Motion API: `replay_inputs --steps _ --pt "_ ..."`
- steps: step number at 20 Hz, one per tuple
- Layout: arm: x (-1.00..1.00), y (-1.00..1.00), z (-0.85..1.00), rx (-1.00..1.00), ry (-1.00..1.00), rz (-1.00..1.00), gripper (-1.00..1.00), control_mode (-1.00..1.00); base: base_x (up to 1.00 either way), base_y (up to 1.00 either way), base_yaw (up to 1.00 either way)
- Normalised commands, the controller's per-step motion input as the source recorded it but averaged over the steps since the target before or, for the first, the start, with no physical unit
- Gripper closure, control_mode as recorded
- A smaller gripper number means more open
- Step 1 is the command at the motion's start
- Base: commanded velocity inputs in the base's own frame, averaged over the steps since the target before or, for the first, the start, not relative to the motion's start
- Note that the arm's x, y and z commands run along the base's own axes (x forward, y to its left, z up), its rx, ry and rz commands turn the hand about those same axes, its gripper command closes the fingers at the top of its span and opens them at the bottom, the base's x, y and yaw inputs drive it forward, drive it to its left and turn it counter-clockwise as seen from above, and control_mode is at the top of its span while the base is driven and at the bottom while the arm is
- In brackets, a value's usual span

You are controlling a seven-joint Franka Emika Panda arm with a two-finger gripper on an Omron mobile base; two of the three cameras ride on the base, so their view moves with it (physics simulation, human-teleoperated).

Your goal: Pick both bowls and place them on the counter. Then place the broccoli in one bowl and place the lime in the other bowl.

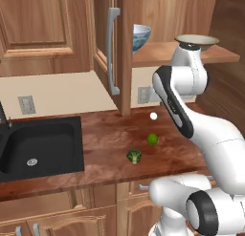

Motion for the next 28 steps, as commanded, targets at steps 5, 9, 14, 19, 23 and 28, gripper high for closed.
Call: replay_inputs --steps 5,9,14,19,23,28 --pt "-0.07 0.00 -0.01 0.02 -0.01 0.00 -1.00 -1.00 0.00 0.00 0.00" --pt "-0.08 0.05 0.01 0.26 -0.15 -0.24 -1.00 -1.00 0.00 0.00 0.00" --pt "-0.05 0.07 0.20 0.40 -0.17 -0.39 -1.00 -1.00 0.00 0.00 0.00" --pt "0.00 0.08 0.34 0.35 -0.10 -0.34 -1.00 -1.00 0.00 0.00 0.00" --pt "0.02 0.03 0.46 0.19 -0.01 -0.24 -1.00 -1.00 0.00 0.00 0.00" --pt "0.05 0.00 0.52 0.14 0.06 -0.10 -1.00 -1.00 0.00 0.00 0.00"
